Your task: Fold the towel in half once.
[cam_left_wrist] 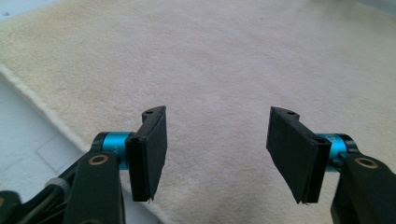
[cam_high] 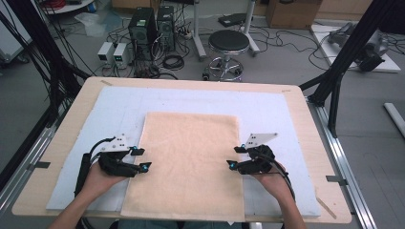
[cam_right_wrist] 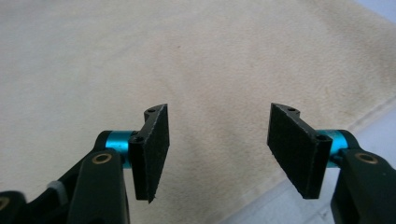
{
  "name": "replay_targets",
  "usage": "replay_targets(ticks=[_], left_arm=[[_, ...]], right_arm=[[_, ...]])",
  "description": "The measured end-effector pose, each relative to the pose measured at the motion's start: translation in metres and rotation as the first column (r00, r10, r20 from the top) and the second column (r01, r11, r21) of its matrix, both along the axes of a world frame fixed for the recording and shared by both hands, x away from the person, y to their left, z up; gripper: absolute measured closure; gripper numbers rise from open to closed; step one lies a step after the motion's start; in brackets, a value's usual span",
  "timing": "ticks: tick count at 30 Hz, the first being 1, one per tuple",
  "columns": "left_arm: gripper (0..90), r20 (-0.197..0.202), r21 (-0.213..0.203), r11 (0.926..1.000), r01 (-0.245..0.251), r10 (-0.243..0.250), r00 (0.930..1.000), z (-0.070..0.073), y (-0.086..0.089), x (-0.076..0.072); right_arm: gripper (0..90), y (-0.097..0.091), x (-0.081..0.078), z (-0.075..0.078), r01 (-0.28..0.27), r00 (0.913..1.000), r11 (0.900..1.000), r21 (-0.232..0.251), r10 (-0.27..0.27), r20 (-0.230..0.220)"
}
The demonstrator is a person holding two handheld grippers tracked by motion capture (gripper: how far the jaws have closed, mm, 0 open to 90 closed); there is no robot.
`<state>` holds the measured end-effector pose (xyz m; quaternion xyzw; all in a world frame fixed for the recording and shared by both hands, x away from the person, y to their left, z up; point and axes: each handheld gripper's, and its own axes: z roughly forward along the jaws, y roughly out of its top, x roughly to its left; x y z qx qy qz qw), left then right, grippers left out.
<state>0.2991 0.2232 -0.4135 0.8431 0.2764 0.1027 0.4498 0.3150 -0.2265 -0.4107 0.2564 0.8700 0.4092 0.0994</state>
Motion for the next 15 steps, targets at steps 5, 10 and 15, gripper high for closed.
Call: replay_targets(ticks=[5, 10, 15], left_arm=[[29.2, -0.008, 0.003, 0.9988, -0.049, 0.049, 0.9988, -0.001, 0.004, 0.008], [19.9, 0.002, -0.009, 0.9952, -0.098, 0.098, 0.9952, 0.001, 0.005, 0.018], [15.4, -0.027, -0.018, 0.9919, -0.126, 0.125, 0.9918, 0.003, 0.008, 0.029]], right_arm=[[33.6, -0.003, 0.007, 0.002, 0.033, 0.9994, 0.9994, 0.009, -0.033, 0.011], [29.1, 0.000, 0.017, 0.003, 0.046, 0.9989, 0.9989, -0.007, -0.046, -0.008], [26.5, 0.005, 0.027, 0.007, 0.054, 0.9986, 0.9984, -0.020, -0.054, 0.005]])
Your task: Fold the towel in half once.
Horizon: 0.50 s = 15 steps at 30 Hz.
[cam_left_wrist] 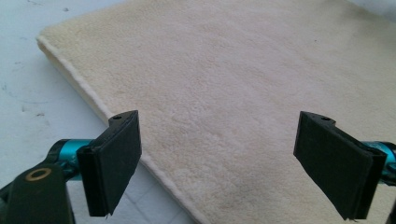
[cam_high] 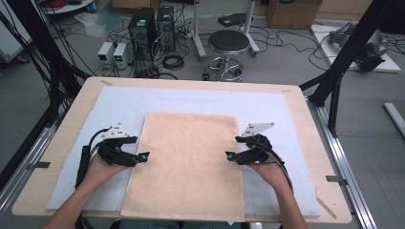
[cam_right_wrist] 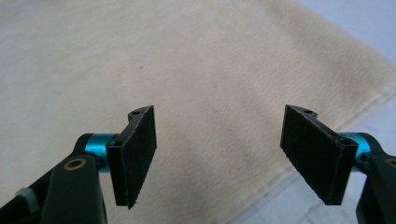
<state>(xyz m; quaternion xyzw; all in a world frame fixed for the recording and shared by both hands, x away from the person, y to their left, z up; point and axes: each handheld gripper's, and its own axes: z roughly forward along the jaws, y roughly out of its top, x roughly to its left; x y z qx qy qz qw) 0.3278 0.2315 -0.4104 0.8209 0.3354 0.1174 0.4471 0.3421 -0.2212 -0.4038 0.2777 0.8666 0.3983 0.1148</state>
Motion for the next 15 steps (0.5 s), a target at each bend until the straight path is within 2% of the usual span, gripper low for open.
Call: replay_targets(ticks=[2, 5, 9, 12, 14, 15], left_arm=[[13.8, -0.002, -0.001, 1.0000, -0.009, 0.009, 1.0000, 0.004, 0.001, 0.005], [12.4, -0.003, 0.000, 0.9999, -0.017, 0.017, 0.9999, 0.010, 0.004, 0.011], [12.4, 0.007, 0.001, 0.9996, -0.027, 0.027, 0.9996, 0.019, 0.003, 0.017], [12.3, 0.009, -0.007, 0.9997, -0.022, 0.022, 0.9997, 0.024, 0.002, 0.020], [12.0, 0.001, 0.002, 0.9999, -0.012, 0.012, 0.9999, 0.027, 0.000, 0.022], [12.0, 0.006, 0.010, 0.9999, -0.005, 0.005, 1.0000, 0.029, 0.000, 0.024]], right_arm=[[25.0, 0.001, 0.004, 0.002, 0.010, 0.9999, 0.9999, -0.010, -0.010, 0.012], [22.8, 0.002, 0.011, 0.006, 0.023, 0.9997, 0.9997, -0.006, -0.023, 0.006], [20.8, 0.005, 0.017, 0.011, 0.021, 0.9996, 0.9997, 0.013, -0.021, 0.021], [20.7, 0.007, 0.022, 0.015, 0.017, 0.9995, 0.9997, 0.016, -0.017, 0.025], [20.5, 0.009, 0.025, 0.018, 0.019, 0.9995, 0.9998, 0.009, -0.020, 0.026], [20.5, 0.009, 0.026, 0.020, 0.017, 0.9993, 0.9996, 0.024, -0.018, 0.031]])
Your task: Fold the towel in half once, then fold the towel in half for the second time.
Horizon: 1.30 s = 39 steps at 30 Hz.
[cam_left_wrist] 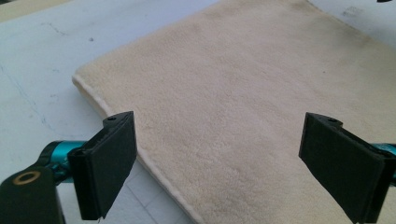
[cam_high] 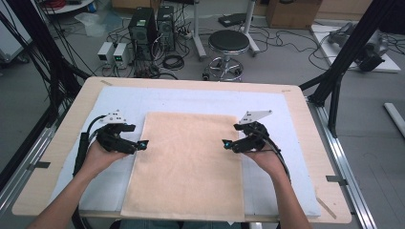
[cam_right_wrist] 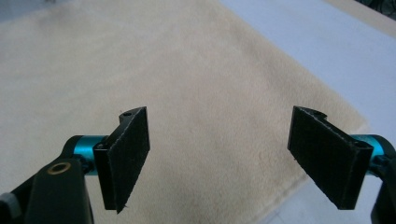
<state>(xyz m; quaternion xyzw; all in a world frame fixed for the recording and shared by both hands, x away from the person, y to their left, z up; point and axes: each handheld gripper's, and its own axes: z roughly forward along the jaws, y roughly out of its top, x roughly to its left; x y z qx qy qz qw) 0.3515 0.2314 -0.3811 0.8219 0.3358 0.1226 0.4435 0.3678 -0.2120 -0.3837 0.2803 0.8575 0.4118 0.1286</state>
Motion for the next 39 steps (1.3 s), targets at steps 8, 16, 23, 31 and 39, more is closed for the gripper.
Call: replay_targets(ticks=[8, 16, 23, 31, 39], left_arm=[[12.1, 0.004, -0.019, 0.9998, -0.003, 0.003, 1.0000, 0.010, 0.000, 0.012], [12.6, -0.022, -0.010, 0.9999, -0.011, 0.010, 0.9997, 0.006, -0.005, 0.021], [13.7, -0.041, -0.016, 0.9986, -0.051, 0.051, 0.9979, 0.010, -0.003, 0.045], [17.4, -0.056, -0.015, 0.9885, -0.151, 0.150, 0.9872, -0.009, 0.004, 0.069], [21.5, -0.086, 0.030, 0.9768, -0.212, 0.214, 0.9731, -0.033, 0.000, 0.084]], right_arm=[[20.5, 0.004, 0.009, 0.006, -0.012, 0.9999, 0.9999, -0.012, 0.012, 0.006], [20.5, 0.007, 0.020, 0.005, -0.007, 1.0000, 0.9998, -0.021, 0.007, -0.004], [20.6, 0.005, 0.040, 0.019, 0.018, 0.9998, 0.9990, -0.040, -0.018, 0.005], [20.7, -0.002, 0.066, 0.010, 0.082, 0.9966, 0.9952, -0.054, -0.082, -0.009], [20.7, -0.005, 0.079, -0.012, 0.129, 0.9913, 0.9893, -0.068, -0.131, -0.017]])
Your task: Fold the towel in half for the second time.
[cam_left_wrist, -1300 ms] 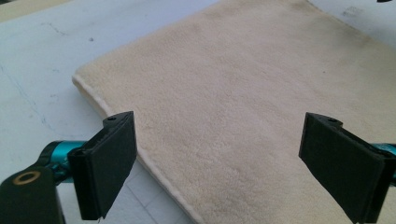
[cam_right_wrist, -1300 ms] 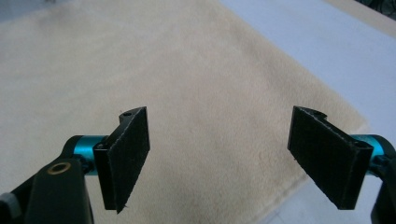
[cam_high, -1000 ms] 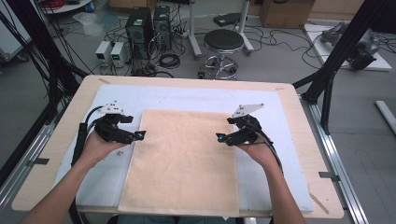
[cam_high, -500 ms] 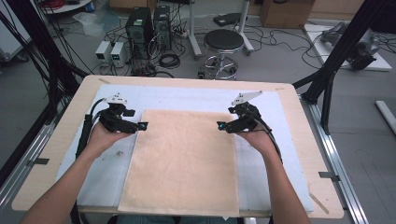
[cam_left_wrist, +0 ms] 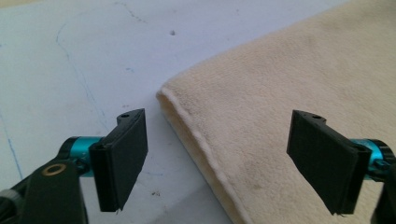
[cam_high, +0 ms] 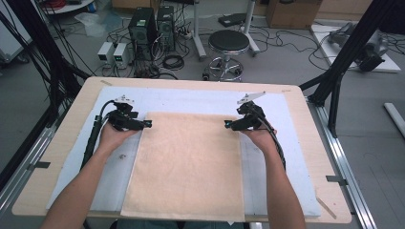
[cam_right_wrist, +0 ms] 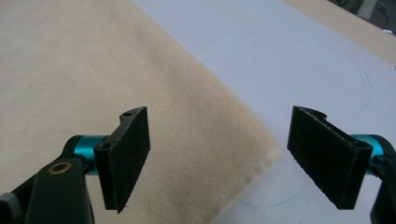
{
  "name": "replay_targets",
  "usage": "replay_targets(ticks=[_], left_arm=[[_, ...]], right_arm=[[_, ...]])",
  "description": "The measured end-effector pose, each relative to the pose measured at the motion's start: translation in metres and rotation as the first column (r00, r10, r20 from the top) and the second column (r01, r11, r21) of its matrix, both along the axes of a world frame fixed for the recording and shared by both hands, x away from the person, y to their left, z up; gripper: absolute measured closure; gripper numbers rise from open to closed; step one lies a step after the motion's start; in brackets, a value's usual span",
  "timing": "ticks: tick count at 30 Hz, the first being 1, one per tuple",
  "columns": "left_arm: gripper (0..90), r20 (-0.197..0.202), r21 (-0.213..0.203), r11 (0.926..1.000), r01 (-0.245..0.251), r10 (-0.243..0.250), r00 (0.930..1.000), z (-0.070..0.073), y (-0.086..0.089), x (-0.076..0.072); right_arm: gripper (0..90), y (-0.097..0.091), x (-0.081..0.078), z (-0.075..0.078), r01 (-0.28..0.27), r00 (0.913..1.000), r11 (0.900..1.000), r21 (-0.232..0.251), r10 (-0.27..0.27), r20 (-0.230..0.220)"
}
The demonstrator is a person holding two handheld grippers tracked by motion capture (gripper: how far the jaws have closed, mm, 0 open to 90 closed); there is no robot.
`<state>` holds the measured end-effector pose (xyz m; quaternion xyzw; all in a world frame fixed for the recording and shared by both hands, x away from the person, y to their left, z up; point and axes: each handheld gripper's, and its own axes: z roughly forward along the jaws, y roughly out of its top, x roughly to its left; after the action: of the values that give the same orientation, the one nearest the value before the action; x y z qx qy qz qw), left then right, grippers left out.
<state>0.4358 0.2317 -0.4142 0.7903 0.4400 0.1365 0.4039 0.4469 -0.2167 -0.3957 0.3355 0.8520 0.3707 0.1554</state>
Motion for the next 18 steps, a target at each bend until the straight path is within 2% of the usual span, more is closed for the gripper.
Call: replay_targets(ticks=[4, 7, 12, 16, 18], left_arm=[[24.0, -0.012, 0.000, 0.9998, -0.022, 0.022, 0.9997, -0.007, -0.001, 0.005], [26.6, -0.024, -0.002, 0.9991, -0.042, 0.042, 0.9988, -0.013, -0.003, 0.007], [32.7, -0.056, 0.004, 0.9993, -0.038, 0.038, 0.9977, -0.023, -0.009, 0.011], [38.7, -0.044, 0.026, 0.9977, -0.063, 0.064, 0.9970, -0.024, -0.012, 0.011], [47.1, -0.036, 0.035, 0.9977, -0.058, 0.060, 0.9976, -0.024, -0.014, 0.010]], right_arm=[[21.1, -0.006, 0.002, -0.013, 0.027, 0.9994, 0.9995, -0.015, -0.027, -0.021], [21.5, -0.011, 0.003, -0.024, 0.047, 0.9975, 0.9988, -0.016, -0.048, -0.053], [25.4, -0.016, 0.006, -0.034, 0.060, 0.9945, 0.9978, -0.027, -0.062, -0.085], [30.4, -0.017, 0.009, -0.041, 0.060, 0.9900, 0.9982, -0.006, -0.061, -0.127], [33.2, -0.018, 0.009, -0.042, 0.066, 0.9898, 0.9978, 0.000, -0.066, -0.126]])
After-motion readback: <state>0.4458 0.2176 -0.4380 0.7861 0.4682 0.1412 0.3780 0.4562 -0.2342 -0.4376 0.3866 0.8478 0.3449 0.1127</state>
